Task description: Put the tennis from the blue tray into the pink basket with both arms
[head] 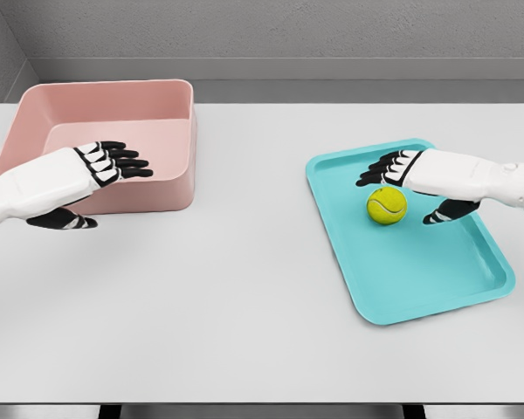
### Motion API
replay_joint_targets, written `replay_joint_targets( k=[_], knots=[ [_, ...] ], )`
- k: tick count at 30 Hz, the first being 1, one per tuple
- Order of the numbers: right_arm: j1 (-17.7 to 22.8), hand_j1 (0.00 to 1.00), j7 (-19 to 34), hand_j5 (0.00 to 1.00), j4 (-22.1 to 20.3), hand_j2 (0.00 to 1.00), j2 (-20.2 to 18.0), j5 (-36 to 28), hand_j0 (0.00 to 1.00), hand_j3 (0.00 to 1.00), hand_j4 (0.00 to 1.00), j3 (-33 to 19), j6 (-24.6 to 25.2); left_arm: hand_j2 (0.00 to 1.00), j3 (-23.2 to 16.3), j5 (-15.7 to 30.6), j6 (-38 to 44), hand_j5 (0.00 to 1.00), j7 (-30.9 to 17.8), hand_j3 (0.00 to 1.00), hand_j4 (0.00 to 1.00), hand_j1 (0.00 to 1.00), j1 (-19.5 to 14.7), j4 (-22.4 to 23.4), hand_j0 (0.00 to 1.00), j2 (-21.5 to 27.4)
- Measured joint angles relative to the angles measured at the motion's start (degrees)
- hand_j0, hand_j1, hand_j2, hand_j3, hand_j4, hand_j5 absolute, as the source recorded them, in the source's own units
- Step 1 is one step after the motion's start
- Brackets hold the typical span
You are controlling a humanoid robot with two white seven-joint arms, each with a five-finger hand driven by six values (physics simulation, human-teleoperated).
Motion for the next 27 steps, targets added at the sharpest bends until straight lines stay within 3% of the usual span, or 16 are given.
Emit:
replay_joint_targets(
  k=[12, 27],
  knots=[
    [-2.7, 1.0, 0.5, 1.0, 5.9, 1.0, 5.9, 0.4, 1.0, 1.0, 1.0, 3.8, 0.0, 1.0, -0.1, 0.4, 0.0, 1.0, -0.1, 1.0, 1.0, 1.0, 0.7, 0.1, 1.0, 0.3],
    [-3.3, 1.0, 0.7, 1.0, 13.9, 1.0, 7.4, 0.4, 1.0, 1.0, 1.0, 4.8, 0.0, 1.0, 0.5, 0.9, 0.0, 1.0, 0.0, 1.0, 1.0, 1.0, 1.6, 0.1, 1.0, 0.4]
  ],
)
